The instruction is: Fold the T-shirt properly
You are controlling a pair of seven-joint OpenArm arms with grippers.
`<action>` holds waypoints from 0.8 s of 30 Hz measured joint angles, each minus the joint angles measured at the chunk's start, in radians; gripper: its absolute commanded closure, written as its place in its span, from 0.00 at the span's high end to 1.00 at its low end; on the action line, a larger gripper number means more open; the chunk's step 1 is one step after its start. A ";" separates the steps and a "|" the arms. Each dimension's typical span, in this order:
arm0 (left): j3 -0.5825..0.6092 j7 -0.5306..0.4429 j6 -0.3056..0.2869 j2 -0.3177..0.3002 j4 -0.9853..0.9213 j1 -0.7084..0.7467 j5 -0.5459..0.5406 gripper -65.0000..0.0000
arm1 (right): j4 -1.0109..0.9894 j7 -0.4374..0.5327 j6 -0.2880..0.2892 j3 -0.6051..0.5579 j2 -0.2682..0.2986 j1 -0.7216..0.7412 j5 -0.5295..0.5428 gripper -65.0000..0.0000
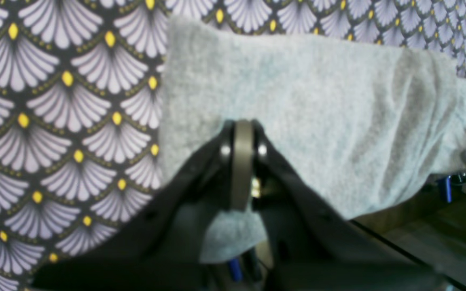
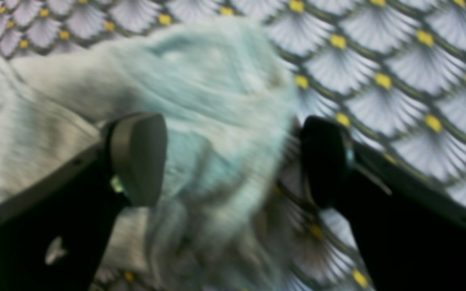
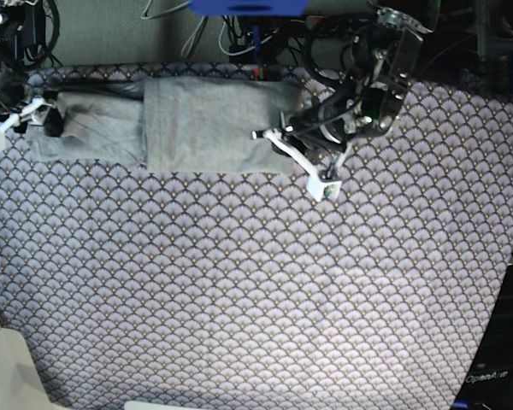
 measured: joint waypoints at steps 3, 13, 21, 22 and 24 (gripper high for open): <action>-0.003 0.002 0.001 -0.025 0.031 0.000 -0.001 0.00 | 0.004 0.006 0.000 -0.023 -0.005 0.002 0.008 0.81; -0.116 0.004 0.003 -0.037 0.069 0.029 -0.002 0.00 | 0.003 0.013 0.001 -0.044 -0.005 0.004 0.018 0.81; -0.116 0.005 0.003 -0.038 0.069 0.030 -0.003 0.00 | -0.016 0.048 0.000 -0.023 -0.039 0.007 0.037 0.81; -0.116 0.005 0.003 -0.038 0.069 0.029 -0.004 0.00 | -0.028 0.048 0.003 -0.007 -0.044 0.011 0.044 0.81; -0.116 0.005 0.003 -0.039 0.069 0.030 -0.003 0.00 | -0.052 0.048 0.013 0.024 -0.059 0.021 0.063 0.81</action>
